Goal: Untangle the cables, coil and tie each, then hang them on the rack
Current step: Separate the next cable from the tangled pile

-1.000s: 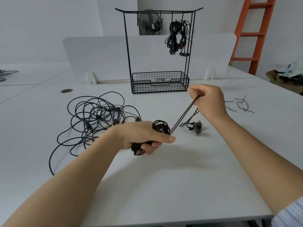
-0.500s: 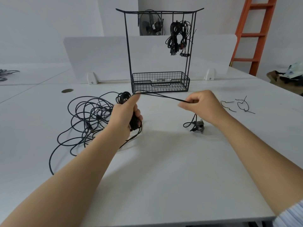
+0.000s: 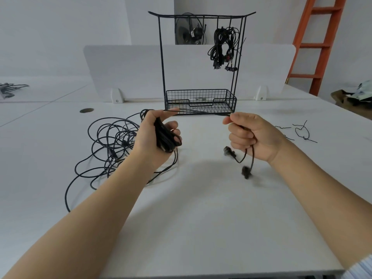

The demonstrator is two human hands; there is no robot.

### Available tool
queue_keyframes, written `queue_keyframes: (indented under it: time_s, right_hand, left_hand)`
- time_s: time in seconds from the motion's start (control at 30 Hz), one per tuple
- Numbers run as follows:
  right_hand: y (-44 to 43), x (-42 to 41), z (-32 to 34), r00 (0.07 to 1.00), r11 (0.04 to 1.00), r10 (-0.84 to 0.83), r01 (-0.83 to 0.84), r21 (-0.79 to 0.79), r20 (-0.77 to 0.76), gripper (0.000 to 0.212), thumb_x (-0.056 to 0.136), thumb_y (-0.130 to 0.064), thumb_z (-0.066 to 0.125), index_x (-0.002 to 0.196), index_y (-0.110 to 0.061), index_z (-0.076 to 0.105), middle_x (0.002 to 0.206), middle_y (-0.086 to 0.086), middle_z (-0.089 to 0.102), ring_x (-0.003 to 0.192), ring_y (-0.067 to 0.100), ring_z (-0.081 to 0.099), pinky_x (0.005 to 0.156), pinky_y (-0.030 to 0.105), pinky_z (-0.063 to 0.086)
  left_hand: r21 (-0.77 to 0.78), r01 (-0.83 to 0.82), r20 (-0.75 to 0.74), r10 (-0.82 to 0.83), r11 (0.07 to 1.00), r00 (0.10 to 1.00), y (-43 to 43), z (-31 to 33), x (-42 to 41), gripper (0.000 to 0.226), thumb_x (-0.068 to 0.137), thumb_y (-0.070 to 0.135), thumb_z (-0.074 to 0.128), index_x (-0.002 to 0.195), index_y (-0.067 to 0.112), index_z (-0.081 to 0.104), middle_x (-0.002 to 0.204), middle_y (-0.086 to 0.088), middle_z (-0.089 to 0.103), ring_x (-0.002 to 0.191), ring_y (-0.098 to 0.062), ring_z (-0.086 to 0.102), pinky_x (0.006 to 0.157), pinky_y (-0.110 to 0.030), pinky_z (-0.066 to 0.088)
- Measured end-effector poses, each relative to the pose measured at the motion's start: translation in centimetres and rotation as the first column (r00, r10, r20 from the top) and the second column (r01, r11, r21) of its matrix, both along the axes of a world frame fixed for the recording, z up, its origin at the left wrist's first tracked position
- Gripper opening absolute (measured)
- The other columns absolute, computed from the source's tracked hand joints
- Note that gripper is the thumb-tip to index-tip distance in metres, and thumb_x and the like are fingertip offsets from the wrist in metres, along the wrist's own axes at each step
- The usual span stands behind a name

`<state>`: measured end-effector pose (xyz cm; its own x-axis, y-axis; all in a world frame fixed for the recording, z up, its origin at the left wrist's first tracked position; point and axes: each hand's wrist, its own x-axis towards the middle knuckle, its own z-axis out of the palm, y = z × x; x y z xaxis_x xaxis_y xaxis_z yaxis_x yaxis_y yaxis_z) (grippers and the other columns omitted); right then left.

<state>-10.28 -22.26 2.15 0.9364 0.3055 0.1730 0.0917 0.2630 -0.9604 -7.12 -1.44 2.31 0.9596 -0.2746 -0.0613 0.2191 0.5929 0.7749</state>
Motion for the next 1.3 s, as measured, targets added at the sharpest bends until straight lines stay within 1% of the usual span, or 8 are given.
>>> queue_keyframes:
  time_s: [0.3, 0.5, 0.7, 0.83, 0.93, 1.03, 1.2, 1.3]
  right_hand:
    - [0.5, -0.6, 0.0, 0.991, 0.96, 0.132, -0.119, -0.253, 0.033, 0.036, 0.055, -0.048, 0.08, 0.074, -0.018, 0.073, 0.042, -0.008, 0.039, 0.035, 0.003, 0.026, 0.039, 0.013, 0.024]
    - [-0.2, -0.3, 0.2, 0.992, 0.971, -0.116, 0.123, -0.203, 0.047, 0.016, 0.064, -0.031, 0.064, 0.065, -0.016, 0.071, 0.041, -0.004, 0.04, 0.035, 0.007, 0.027, 0.039, 0.016, 0.024]
    - [-0.9, 0.4, -0.1, 0.872, 0.856, -0.485, 0.488, -0.17, 0.06, 0.019, 0.09, -0.007, 0.048, 0.075, -0.006, 0.06, 0.039, -0.007, 0.039, 0.032, 0.005, 0.026, 0.038, 0.016, 0.019]
    - [-1.4, 0.6, 0.5, 0.714, 0.718, -0.695, 0.696, 0.026, 0.081, 0.018, 0.087, -0.004, 0.055, 0.071, -0.01, 0.057, 0.036, -0.011, 0.037, 0.03, 0.004, 0.025, 0.039, 0.014, 0.019]
    - [-1.4, 0.4, 1.0, 0.678, 0.686, -0.728, 0.718, 0.121, 0.105, 0.018, 0.086, 0.0, 0.055, 0.072, -0.011, 0.058, 0.037, -0.011, 0.037, 0.031, 0.004, 0.026, 0.038, 0.015, 0.021]
    - [-1.2, 0.3, 1.2, 0.657, 0.672, -0.74, 0.725, 0.147, 0.145, 0.018, 0.085, 0.001, 0.057, 0.072, -0.011, 0.059, 0.037, -0.011, 0.037, 0.032, 0.005, 0.025, 0.038, 0.015, 0.022]
    - [-0.8, 0.2, 1.3, 0.597, 0.62, -0.783, 0.771, 0.143, 0.174, 0.019, 0.084, 0.0, 0.06, 0.07, -0.014, 0.061, 0.037, -0.012, 0.036, 0.034, 0.006, 0.024, 0.04, 0.016, 0.02]
    - [-0.7, 0.1, 1.4, 0.564, 0.586, -0.808, 0.798, 0.138, 0.171, 0.019, 0.083, -0.001, 0.062, 0.07, -0.015, 0.061, 0.038, -0.013, 0.037, 0.036, 0.006, 0.024, 0.04, 0.016, 0.02]
  left_hand:
    - [0.044, -0.129, -0.031, 0.13, 0.991, 0.991, 0.3, -0.1, 0.4, 0.018, 0.092, 0.02, 0.049, 0.08, 0.014, 0.063, 0.059, 0.002, 0.063, 0.042, -0.009, 0.045, 0.047, -0.018, 0.038]
    - [0.04, 0.064, -0.059, -0.062, 0.997, 0.996, 1.1, -0.1, 0.6, 0.019, 0.092, 0.019, 0.046, 0.08, 0.017, 0.061, 0.077, 0.008, 0.072, 0.042, -0.007, 0.044, 0.046, -0.014, 0.035]
    - [0.185, 0.157, 0.023, -0.165, 0.97, 0.986, 0.9, 0.2, 0.4, 0.013, 0.091, 0.017, 0.048, 0.085, 0.016, 0.059, 0.045, 0.01, 0.044, 0.041, -0.007, 0.039, 0.043, -0.014, 0.032]
    - [0.742, 0.056, 0.165, -0.263, 0.668, 0.951, 0.3, -0.5, 0.0, 0.028, 0.083, 0.004, 0.061, 0.111, 0.001, 0.057, 0.039, 0.006, 0.038, 0.038, -0.01, 0.039, 0.044, -0.018, 0.034]
    - [0.927, -0.071, 0.207, -0.345, 0.368, 0.915, 0.0, -0.8, -0.5, 0.016, 0.078, 0.013, 0.069, 0.088, 0.001, 0.066, 0.04, 0.005, 0.043, 0.04, -0.012, 0.04, 0.051, -0.021, 0.035]
    - [0.937, -0.13, 0.239, -0.323, 0.324, 0.916, -0.2, -0.9, -0.3, 0.038, 0.082, 0.027, 0.066, 0.051, 0.01, 0.052, 0.035, 0.008, 0.041, 0.034, -0.009, 0.038, 0.05, -0.021, 0.034]
    - [0.959, -0.13, 0.221, -0.381, 0.25, 0.898, -0.4, -1.0, -0.5, 0.053, 0.087, 0.041, 0.057, 0.045, 0.014, 0.039, 0.041, 0.005, 0.046, 0.045, -0.008, 0.049, 0.062, -0.025, 0.036]
    - [0.905, -0.06, 0.214, -0.329, 0.42, 0.92, -0.7, -1.2, -0.3, 0.049, 0.09, 0.036, 0.057, 0.05, 0.015, 0.037, 0.034, 0.007, 0.038, 0.047, -0.016, 0.049, 0.062, -0.027, 0.037]
